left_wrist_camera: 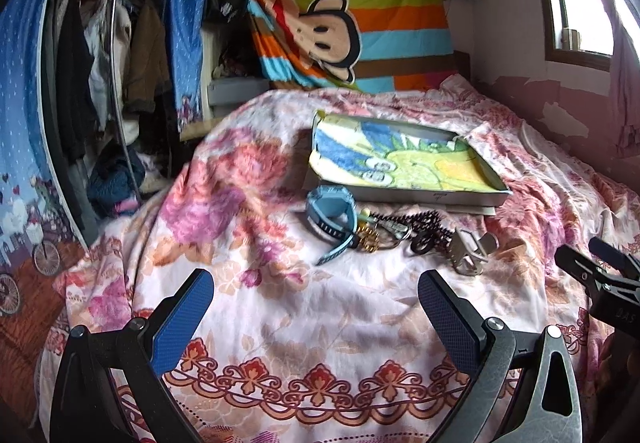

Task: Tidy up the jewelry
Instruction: 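Move the left tool to the blue watch while the right tool approaches the grey hair clip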

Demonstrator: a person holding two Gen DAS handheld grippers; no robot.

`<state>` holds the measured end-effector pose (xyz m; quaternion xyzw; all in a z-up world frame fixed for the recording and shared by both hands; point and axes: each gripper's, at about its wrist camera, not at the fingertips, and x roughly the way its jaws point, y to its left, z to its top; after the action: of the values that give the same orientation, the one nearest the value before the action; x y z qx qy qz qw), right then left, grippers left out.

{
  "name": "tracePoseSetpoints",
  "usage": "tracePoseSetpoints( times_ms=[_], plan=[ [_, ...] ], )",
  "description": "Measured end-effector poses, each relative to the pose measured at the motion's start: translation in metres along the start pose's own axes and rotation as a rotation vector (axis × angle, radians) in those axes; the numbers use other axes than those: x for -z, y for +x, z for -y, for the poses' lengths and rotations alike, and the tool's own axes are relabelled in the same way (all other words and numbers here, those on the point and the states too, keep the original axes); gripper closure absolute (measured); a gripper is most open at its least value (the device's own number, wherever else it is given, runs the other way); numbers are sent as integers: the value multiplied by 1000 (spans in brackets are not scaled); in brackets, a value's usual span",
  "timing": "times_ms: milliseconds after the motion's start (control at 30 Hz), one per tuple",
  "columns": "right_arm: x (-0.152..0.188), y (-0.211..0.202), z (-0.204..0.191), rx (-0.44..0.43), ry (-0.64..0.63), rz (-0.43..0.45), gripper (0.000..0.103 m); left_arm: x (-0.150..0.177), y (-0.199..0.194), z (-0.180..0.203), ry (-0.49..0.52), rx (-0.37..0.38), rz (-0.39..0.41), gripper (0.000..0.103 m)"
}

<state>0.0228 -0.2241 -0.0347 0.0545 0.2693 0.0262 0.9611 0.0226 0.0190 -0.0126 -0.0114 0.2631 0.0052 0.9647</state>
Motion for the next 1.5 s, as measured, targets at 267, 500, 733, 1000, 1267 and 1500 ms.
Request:
tracePoseSetpoints(
  times_ms=[267, 500, 733, 1000, 1267, 1500],
  plan=[
    [-18, 36, 10, -95, -146, -132, 1, -12, 29, -17, -79, 50, -93, 0],
    [-30, 81, -1, -215, -231, -236, 1, -39, 87, -11, -36, 106, -185, 4],
    [-31, 112, -12, -265, -226, -295, 2, -58, 140, -12, -100, 174, -233, 6],
    [-23, 145, -20, -346, -184, -398, 26, -59, 174, -5, -107, 204, -292, 6],
    [-18, 150, -23, -352, -173, -396, 27, -52, 179, -5, -119, 189, -308, 13],
    [-16, 148, -19, -354, -156, -390, 37, -48, 182, 1, -80, 162, -312, 31]
  ],
)
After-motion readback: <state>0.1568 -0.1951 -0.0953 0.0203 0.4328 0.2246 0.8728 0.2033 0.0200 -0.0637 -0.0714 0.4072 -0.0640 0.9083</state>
